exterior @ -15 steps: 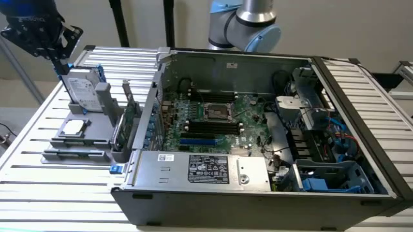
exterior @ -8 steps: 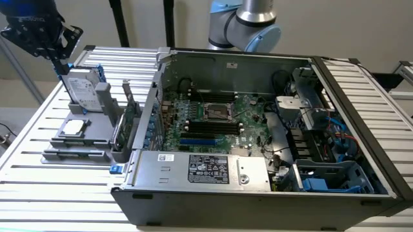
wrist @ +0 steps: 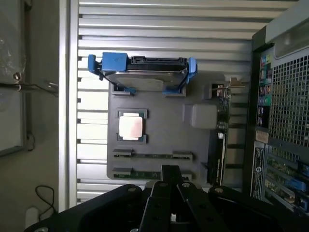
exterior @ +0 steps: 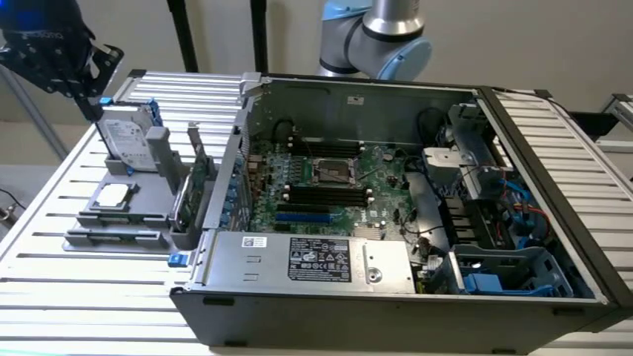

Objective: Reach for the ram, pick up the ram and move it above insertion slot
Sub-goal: 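Reach for the ram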

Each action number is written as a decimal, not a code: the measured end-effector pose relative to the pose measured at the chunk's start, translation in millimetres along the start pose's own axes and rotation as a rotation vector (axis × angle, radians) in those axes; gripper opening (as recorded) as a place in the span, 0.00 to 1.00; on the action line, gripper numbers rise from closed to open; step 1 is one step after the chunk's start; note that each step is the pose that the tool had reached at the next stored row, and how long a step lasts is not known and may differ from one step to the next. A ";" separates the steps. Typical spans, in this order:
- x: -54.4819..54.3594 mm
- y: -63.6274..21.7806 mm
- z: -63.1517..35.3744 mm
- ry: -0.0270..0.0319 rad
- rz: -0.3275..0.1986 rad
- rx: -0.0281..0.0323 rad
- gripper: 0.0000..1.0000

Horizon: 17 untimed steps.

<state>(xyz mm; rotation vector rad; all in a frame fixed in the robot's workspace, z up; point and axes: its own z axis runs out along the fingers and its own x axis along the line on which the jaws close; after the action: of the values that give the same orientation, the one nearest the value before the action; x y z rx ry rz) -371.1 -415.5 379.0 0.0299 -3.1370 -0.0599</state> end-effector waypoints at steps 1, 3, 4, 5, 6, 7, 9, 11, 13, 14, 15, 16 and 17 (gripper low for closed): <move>-0.1 -3.7 -0.1 0.0017 0.000 -0.0001 0.10; 0.0 -11.0 0.0 0.0050 0.000 -0.0002 0.10; 0.0 -14.6 0.3 0.0066 0.000 -0.0002 0.10; 0.0 -18.0 0.5 0.0082 0.000 -0.0002 0.10; 0.1 -20.9 0.9 0.0096 0.000 -0.0002 0.10; 0.1 -23.6 1.4 0.0107 0.000 -0.0003 0.10; 0.3 -28.7 2.4 0.0124 0.001 -0.0002 0.10; 0.4 -34.4 3.6 0.0136 0.001 -0.0002 0.10; 0.5 -40.1 5.3 0.0144 0.001 -0.0003 0.10; 0.5 -42.5 6.3 0.0148 0.001 -0.0002 0.10; 0.5 -44.1 7.6 0.0153 0.001 -0.0003 0.10; 0.5 -44.6 8.9 0.0151 -0.001 -0.0005 0.10; 0.6 -44.7 9.1 0.0159 -0.012 -0.0001 0.10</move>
<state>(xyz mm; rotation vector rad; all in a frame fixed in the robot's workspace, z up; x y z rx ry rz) -370.9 -459.7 368.1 0.0496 -3.1210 -0.0596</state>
